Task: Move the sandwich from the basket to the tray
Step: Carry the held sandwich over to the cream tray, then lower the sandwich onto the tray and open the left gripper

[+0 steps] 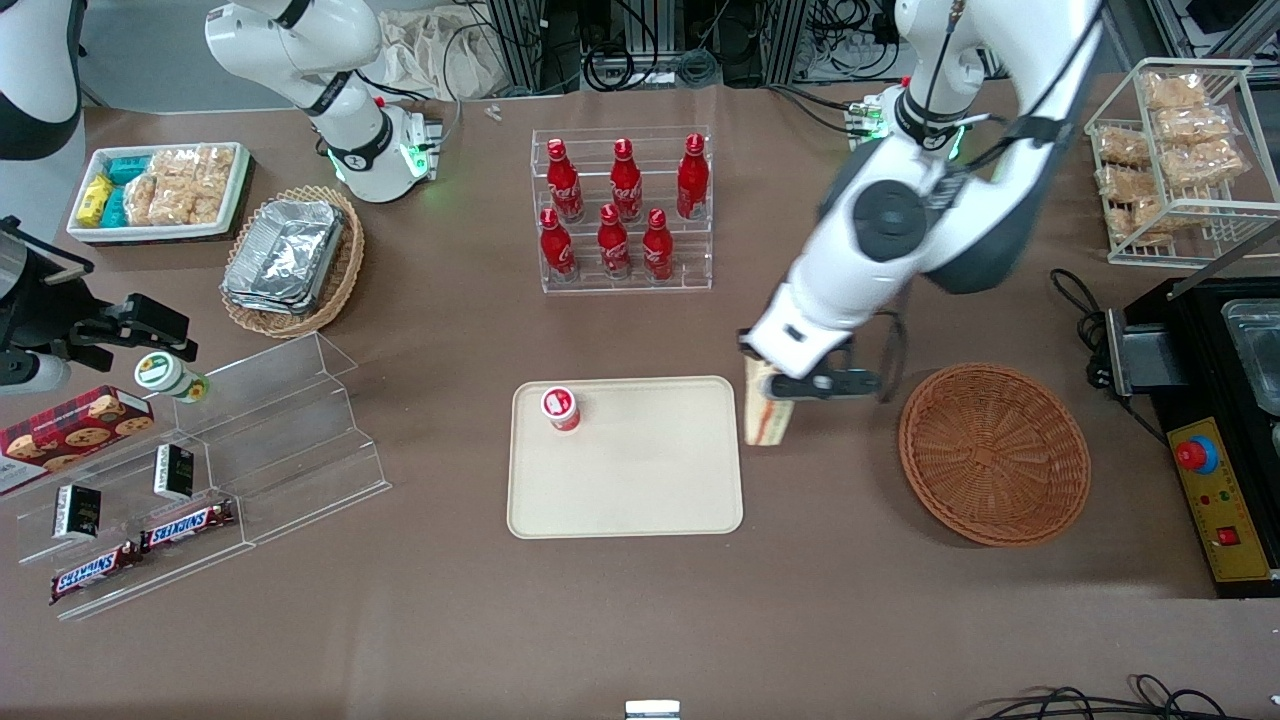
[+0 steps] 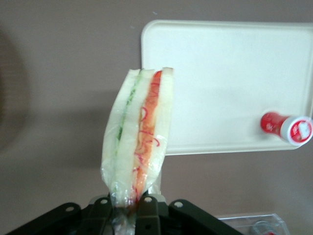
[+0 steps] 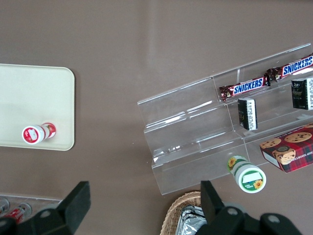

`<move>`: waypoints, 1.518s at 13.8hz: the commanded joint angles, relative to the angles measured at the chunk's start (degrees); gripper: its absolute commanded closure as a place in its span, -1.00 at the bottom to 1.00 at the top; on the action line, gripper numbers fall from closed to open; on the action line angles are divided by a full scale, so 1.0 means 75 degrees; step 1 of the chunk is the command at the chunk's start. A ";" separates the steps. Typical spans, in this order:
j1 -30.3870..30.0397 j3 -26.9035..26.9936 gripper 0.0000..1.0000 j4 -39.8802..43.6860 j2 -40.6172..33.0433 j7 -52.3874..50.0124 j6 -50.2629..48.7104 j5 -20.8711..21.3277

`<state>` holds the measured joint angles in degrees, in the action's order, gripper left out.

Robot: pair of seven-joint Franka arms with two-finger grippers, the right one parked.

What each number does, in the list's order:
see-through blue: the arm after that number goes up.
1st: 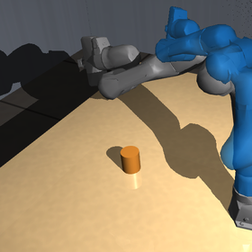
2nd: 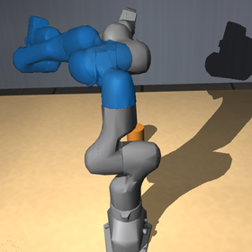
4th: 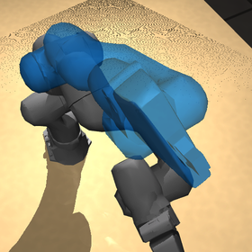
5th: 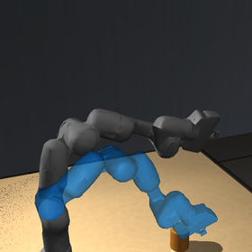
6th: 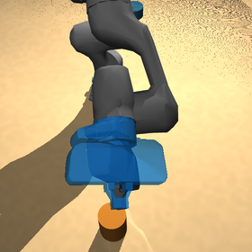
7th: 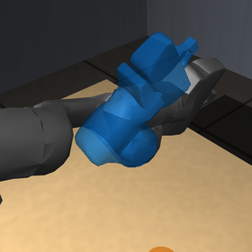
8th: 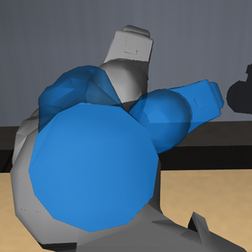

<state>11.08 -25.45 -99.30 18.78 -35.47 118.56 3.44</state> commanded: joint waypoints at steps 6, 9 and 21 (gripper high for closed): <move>0.0748 0.0066 1.00 0.1555 0.2685 -0.1234 0.0830 0.1953; 0.0854 0.0078 1.00 0.1778 0.3144 -0.1632 0.1159 0.2283; 0.0200 0.0031 -1.00 0.1767 0.0933 -0.1886 -0.0746 0.1679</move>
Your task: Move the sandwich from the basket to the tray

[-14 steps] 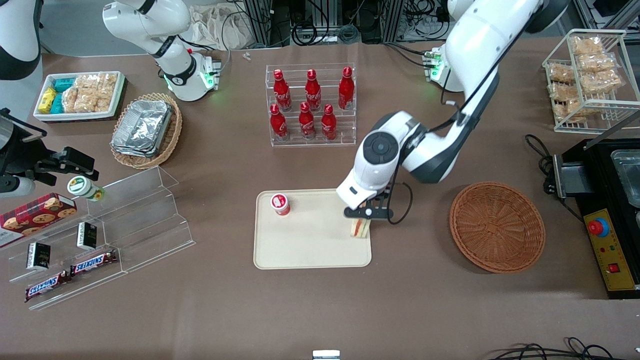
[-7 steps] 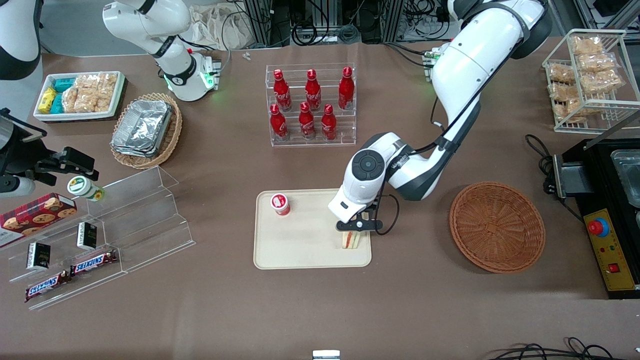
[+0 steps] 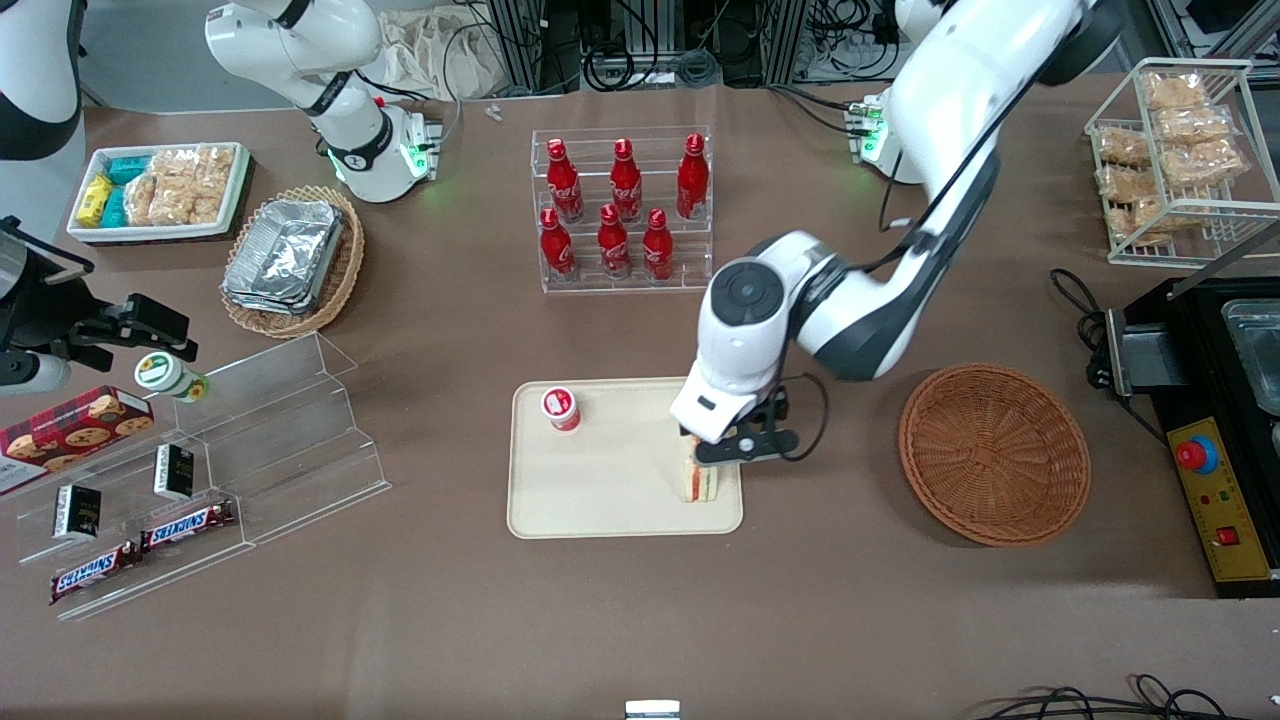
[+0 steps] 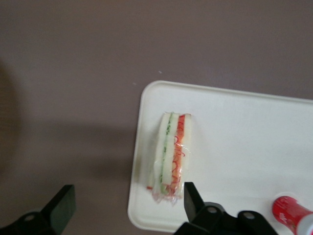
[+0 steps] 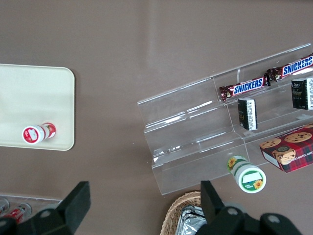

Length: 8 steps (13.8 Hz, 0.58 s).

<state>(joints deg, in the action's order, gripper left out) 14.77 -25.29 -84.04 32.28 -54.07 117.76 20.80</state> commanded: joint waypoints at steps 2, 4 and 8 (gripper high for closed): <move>-0.0690 0.0020 -1.00 -0.0256 -0.1558 0.1859 -0.1751 -0.1492; -0.1299 0.0020 -1.00 -0.0244 -0.2144 0.2729 -0.2480 -0.2067; -0.1923 0.0450 -1.00 -0.0232 -0.3012 0.3878 -0.3711 -0.2479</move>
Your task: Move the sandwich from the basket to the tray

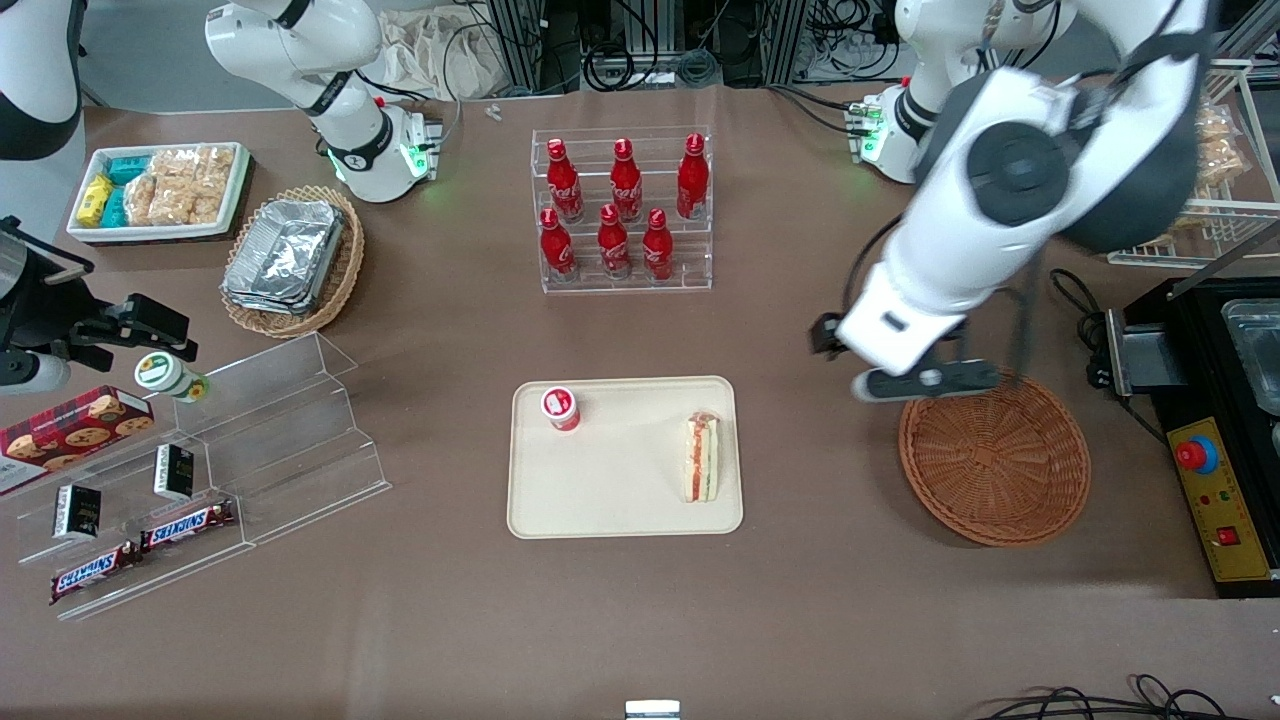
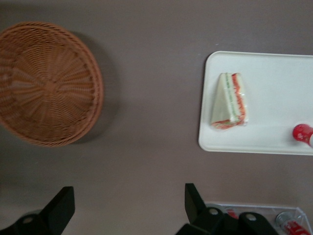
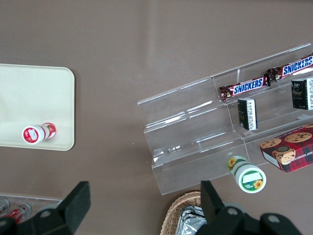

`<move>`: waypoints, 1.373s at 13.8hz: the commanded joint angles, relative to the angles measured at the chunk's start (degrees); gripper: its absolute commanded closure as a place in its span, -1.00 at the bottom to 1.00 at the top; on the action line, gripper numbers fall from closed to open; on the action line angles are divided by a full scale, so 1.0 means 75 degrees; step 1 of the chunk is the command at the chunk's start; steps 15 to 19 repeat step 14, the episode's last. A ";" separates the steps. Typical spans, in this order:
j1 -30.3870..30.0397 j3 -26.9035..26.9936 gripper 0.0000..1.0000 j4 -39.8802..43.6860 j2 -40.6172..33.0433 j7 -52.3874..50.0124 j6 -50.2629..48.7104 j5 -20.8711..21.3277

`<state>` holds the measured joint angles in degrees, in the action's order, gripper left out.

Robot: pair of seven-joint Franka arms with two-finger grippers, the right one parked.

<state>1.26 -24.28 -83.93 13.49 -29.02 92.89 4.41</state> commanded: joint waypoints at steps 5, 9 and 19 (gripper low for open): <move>0.0266 0.2228 -1.00 -0.0317 -0.1281 0.2379 -0.1393 -0.0705; 0.0243 0.2838 -1.00 -0.0352 -0.1575 0.3269 -0.1826 -0.0705; 0.0243 0.3144 -1.00 -0.0015 -0.1693 0.3822 -0.2120 -0.0682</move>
